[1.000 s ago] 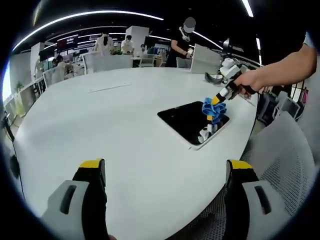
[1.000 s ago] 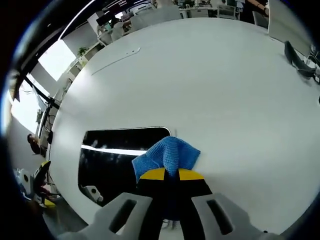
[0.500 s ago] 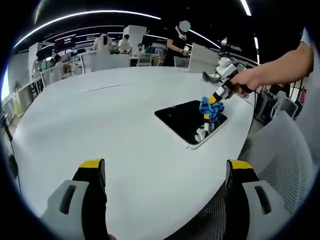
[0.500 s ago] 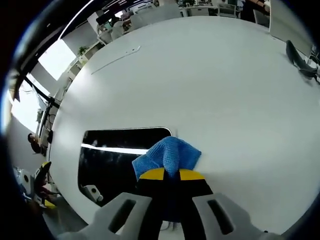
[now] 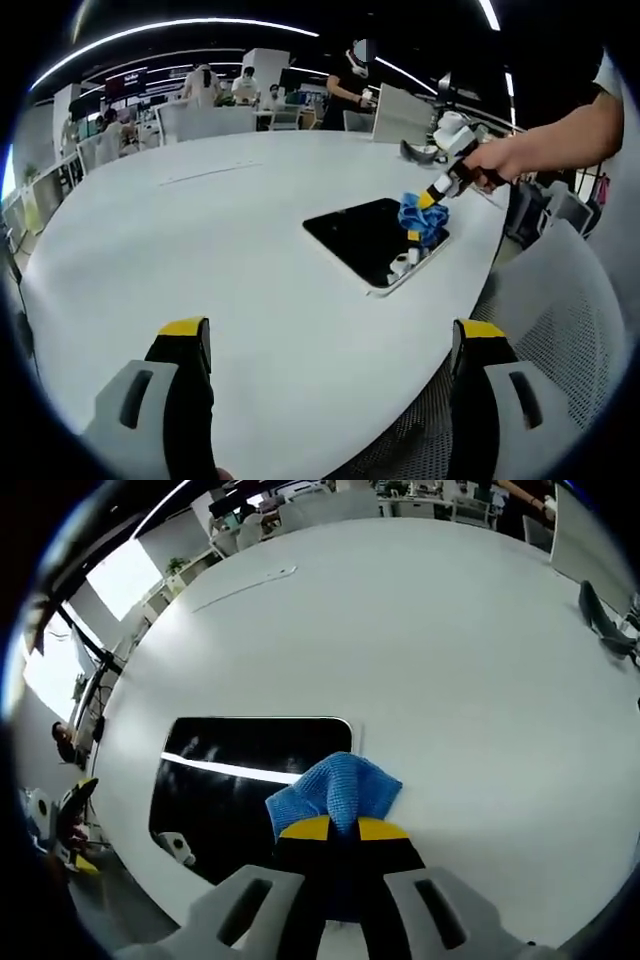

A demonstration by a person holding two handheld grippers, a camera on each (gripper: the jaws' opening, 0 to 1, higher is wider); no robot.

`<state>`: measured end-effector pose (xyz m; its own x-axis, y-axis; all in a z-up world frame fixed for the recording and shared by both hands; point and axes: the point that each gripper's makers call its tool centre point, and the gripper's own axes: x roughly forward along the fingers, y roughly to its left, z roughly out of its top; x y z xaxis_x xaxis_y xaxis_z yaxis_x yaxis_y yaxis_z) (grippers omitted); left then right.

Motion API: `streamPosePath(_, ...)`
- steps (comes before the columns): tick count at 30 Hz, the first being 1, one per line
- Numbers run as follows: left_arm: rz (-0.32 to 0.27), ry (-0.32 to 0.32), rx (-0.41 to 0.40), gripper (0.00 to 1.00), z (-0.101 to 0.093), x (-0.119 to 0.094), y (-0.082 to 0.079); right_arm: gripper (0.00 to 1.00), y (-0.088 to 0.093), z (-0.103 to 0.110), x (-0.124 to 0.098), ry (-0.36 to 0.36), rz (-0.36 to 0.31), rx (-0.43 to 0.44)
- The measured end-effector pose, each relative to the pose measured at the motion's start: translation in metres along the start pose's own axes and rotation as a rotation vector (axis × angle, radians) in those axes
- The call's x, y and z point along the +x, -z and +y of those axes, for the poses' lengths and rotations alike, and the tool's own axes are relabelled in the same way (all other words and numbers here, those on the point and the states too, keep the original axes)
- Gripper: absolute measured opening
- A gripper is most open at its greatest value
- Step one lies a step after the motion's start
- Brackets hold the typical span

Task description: Wipe the mirror surface with the cleaning cloth until all visible marks leave the cleaned area.

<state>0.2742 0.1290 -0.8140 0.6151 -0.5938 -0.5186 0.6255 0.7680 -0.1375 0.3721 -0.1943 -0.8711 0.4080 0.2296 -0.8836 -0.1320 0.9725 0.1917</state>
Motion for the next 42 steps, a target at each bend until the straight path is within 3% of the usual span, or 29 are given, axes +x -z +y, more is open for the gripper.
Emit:
streamPosePath(10, 0.007, 0.007, -0.002, 0.99, -0.002, 0.001, 0.001, 0.02, 0.017, 0.005, -0.009, 0.007, -0.013, 0.033)
streamPosePath(15, 0.005, -0.002, -0.004, 0.99, 0.000, 0.000, 0.000, 0.02, 0.024, 0.004, -0.012, -0.004, -0.042, 0.161)
streamPosePath(30, 0.006, -0.018, -0.006, 0.99, 0.004, 0.000, 0.002, 0.02, 0.046, 0.007, -0.021, -0.004, -0.022, 0.106)
streamPosePath(38, 0.011, -0.021, -0.005, 0.99, 0.004, 0.000, 0.003, 0.02, 0.045, 0.006, -0.020, -0.005, -0.026, 0.122)
streamPosePath(42, 0.010, -0.021, -0.007, 0.99, 0.003, -0.001, 0.003, 0.01, 0.042, 0.006, -0.020, -0.011, -0.008, 0.185)
